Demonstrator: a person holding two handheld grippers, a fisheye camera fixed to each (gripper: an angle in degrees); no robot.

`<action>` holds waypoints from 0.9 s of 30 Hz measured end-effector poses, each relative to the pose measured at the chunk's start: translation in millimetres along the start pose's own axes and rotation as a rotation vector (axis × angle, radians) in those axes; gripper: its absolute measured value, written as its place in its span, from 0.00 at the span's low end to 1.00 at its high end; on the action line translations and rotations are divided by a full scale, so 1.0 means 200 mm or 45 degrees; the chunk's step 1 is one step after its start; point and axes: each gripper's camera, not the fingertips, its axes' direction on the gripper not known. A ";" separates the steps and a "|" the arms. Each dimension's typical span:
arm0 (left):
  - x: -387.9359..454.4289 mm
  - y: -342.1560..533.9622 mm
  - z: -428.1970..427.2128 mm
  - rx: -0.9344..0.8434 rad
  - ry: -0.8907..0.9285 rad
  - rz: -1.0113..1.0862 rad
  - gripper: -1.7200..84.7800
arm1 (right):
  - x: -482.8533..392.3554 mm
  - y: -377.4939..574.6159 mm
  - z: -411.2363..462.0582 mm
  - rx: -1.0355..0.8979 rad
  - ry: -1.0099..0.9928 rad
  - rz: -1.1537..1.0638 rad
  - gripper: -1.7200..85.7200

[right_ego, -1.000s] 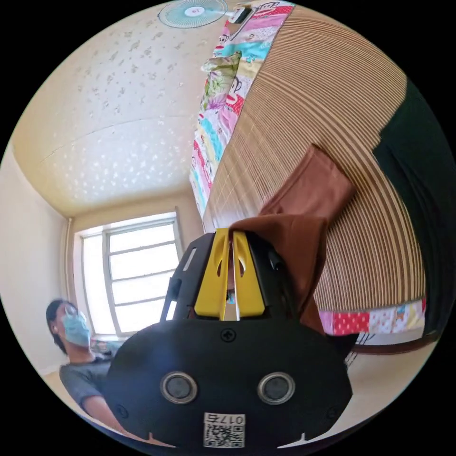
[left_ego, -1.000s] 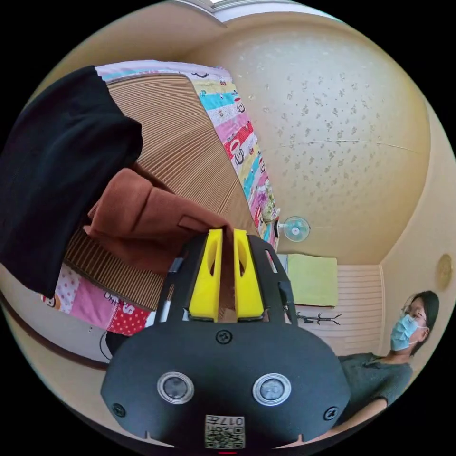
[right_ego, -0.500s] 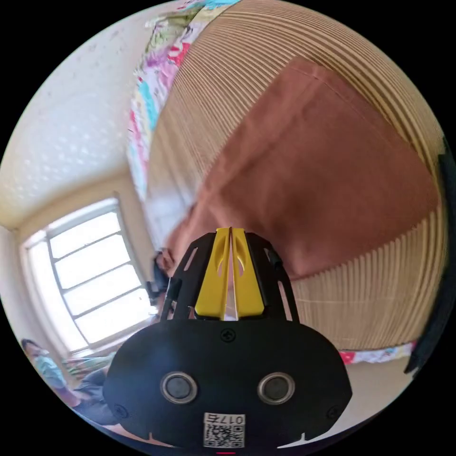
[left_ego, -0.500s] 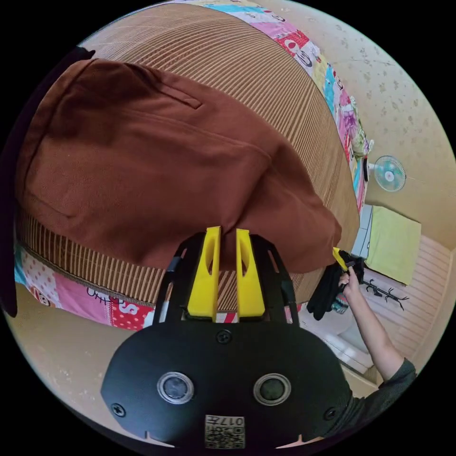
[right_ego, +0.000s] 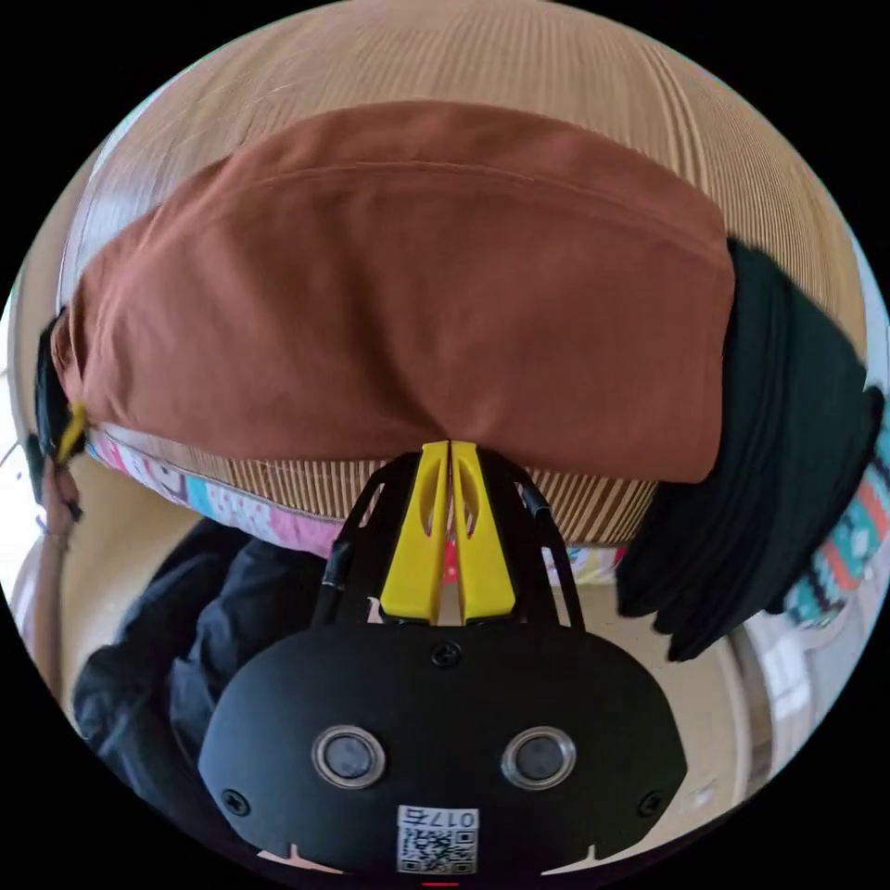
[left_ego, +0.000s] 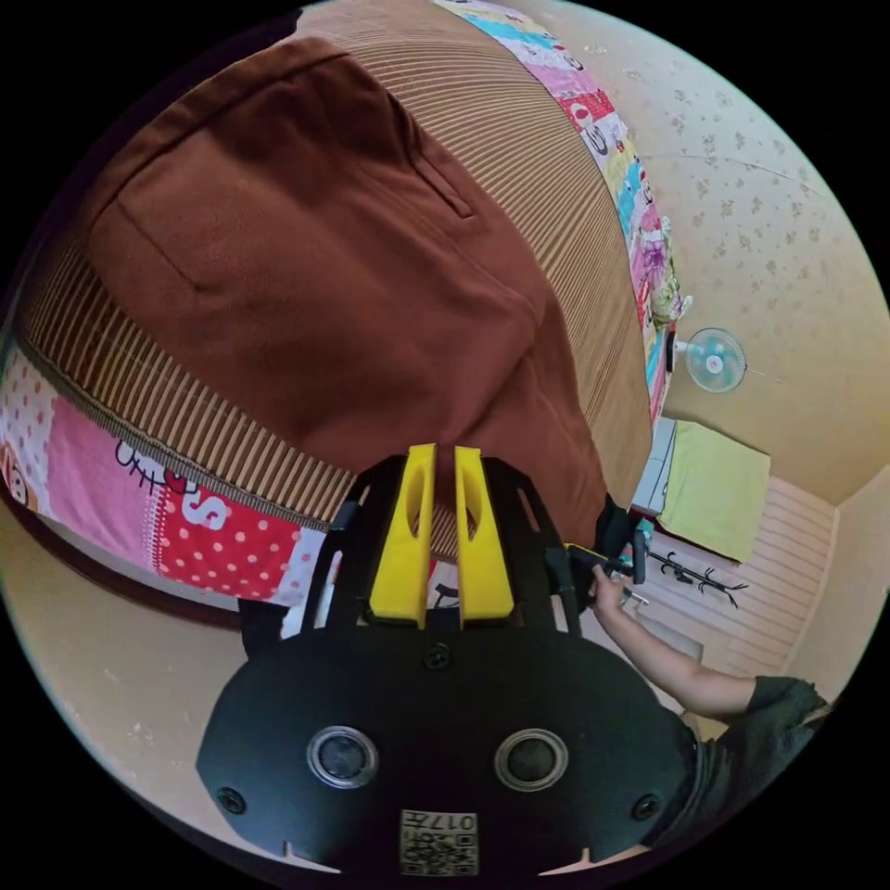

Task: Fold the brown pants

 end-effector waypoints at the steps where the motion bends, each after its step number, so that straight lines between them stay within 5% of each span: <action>1: -0.07 0.04 -0.05 0.049 0.008 -0.066 0.08 | 0.08 0.03 0.00 0.002 -0.121 0.074 0.02; 9: -0.57 -0.02 -0.46 0.540 0.142 -0.454 0.21 | 0.34 0.41 0.01 0.090 -0.408 0.359 0.02; 14: -0.73 -0.34 -0.36 0.370 0.370 -0.511 0.18 | 0.44 0.67 0.04 0.368 -0.886 0.661 0.02; 15: -0.74 -0.38 -0.32 0.303 0.451 -0.524 0.11 | 0.45 0.74 0.07 0.482 -1.056 0.747 0.02; 17: -0.67 -0.44 -0.35 0.295 0.591 -0.337 0.06 | 0.45 0.82 0.12 0.631 -1.303 0.879 0.02; 19: -0.42 -0.49 -0.52 0.243 0.719 0.171 0.05 | 0.42 0.90 0.21 0.760 -1.562 1.035 0.02; 22: -0.21 -0.35 -0.79 0.283 0.692 0.621 0.03 | 0.36 0.95 0.27 0.817 -1.694 1.135 0.02; 24: -0.31 -0.32 -0.86 0.324 0.489 0.472 0.04 | 0.33 0.94 0.28 0.809 -1.680 1.118 0.02; 27: -0.67 -0.25 -0.85 0.416 0.110 -0.154 0.09 | 0.29 0.89 0.28 0.737 -1.589 1.035 0.02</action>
